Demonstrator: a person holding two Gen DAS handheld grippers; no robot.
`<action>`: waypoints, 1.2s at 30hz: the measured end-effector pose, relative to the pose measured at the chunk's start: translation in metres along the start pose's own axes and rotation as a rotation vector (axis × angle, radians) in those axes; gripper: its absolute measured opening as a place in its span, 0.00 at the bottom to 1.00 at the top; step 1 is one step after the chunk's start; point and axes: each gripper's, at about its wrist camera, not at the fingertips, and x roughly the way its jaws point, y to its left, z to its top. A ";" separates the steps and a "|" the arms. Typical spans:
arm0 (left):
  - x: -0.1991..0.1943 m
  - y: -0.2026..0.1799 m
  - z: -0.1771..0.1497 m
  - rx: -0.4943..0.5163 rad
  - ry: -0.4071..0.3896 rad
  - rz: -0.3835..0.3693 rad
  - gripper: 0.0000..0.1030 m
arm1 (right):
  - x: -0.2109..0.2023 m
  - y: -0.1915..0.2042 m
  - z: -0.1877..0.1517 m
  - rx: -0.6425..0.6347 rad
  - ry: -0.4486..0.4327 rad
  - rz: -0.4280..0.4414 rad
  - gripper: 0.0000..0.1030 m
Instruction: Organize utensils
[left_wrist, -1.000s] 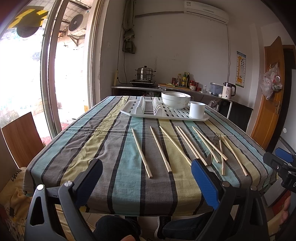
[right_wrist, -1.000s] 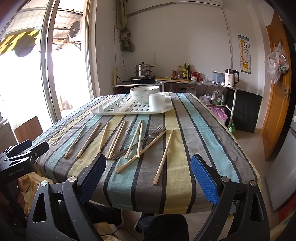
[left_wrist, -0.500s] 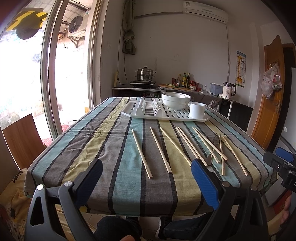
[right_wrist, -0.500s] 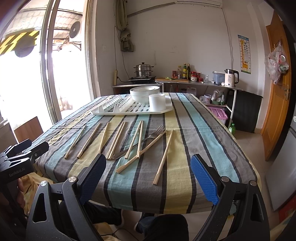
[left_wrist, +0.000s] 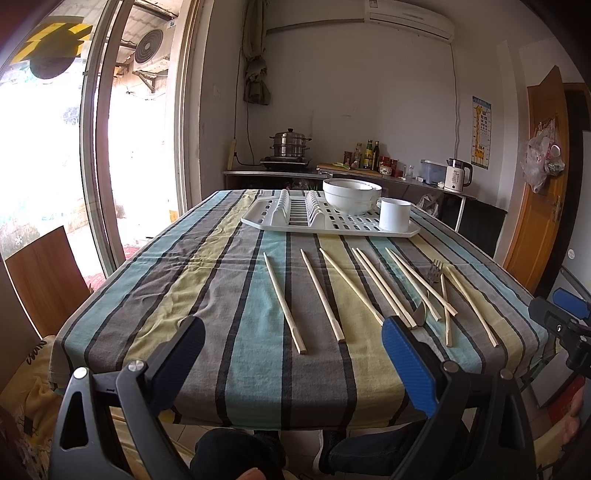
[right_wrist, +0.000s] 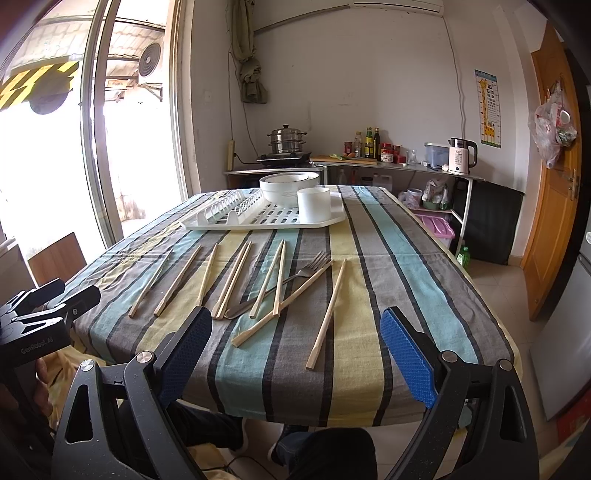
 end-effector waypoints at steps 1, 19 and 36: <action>0.000 0.000 0.000 -0.001 0.001 -0.001 0.95 | 0.000 0.001 0.001 0.000 0.000 0.000 0.90; 0.044 0.010 0.010 -0.014 0.116 0.044 0.95 | 0.043 0.002 0.019 -0.020 0.050 0.046 0.90; 0.144 0.033 0.057 0.039 0.265 0.066 0.77 | 0.159 0.001 0.069 -0.050 0.270 0.094 0.36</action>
